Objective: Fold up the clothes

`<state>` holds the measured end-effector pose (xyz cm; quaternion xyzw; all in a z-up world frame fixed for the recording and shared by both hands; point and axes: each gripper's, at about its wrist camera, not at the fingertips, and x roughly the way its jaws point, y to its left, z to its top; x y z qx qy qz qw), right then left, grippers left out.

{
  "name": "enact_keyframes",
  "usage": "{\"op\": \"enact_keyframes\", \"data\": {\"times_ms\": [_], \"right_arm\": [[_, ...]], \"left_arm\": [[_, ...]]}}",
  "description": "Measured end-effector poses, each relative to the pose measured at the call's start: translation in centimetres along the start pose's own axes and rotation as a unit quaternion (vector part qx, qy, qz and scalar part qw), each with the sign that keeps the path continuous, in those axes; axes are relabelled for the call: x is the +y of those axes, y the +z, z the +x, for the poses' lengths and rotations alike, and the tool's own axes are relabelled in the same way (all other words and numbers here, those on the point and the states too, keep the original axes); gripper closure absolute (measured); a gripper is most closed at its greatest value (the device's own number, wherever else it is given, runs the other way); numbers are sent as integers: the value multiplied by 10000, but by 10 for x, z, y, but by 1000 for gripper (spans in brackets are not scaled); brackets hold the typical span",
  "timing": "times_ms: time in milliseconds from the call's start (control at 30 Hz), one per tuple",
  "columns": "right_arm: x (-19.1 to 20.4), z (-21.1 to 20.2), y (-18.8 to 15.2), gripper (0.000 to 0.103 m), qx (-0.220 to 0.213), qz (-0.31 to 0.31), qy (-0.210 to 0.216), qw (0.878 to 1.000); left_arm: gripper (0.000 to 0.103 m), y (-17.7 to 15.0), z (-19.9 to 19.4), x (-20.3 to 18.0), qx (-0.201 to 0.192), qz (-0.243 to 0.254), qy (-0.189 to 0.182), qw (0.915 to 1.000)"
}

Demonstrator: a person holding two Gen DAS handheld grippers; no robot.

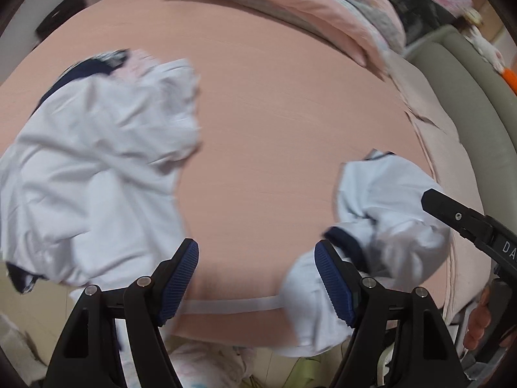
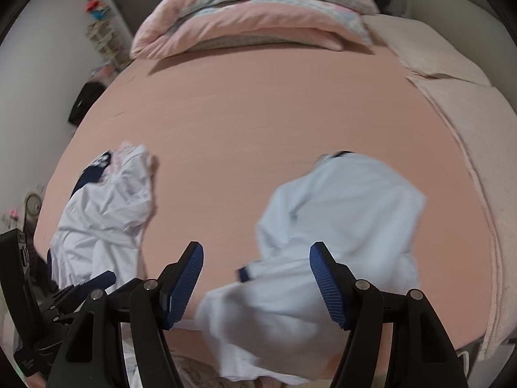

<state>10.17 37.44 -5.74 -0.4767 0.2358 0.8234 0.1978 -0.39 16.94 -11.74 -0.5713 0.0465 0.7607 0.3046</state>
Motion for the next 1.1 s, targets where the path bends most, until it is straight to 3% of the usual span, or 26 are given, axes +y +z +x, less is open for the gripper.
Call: {"op": "enact_keyframes", "data": {"times_ms": [367,500,700,767,800,933,1100], "right_arm": [[64,38,-15,35,303,-417,116,9986],[68,37,-18,35,315,-465,13,9984],[47,26,-23,35,232,-403,-189,9987],[34,22,-24,35,236,-292,-229,9990],[28,20,-25,35,237,-237,-252,9991],[2,14,-29,35,248,-85,-330,9991],[-31,10,-33,35,281,161,-486,9983]], "left_arm": [[30,-17,-8,59,128,-73,1054,9943],[30,-21,8,66,451,-197,1043,9933],[30,-24,38,70,822,-273,1372,9867],[34,-24,48,75,902,-423,1283,9867],[46,-24,53,78,937,-531,1205,9869],[56,-22,62,92,864,-969,1052,9859],[69,-7,43,107,614,-1372,694,9862]]}}
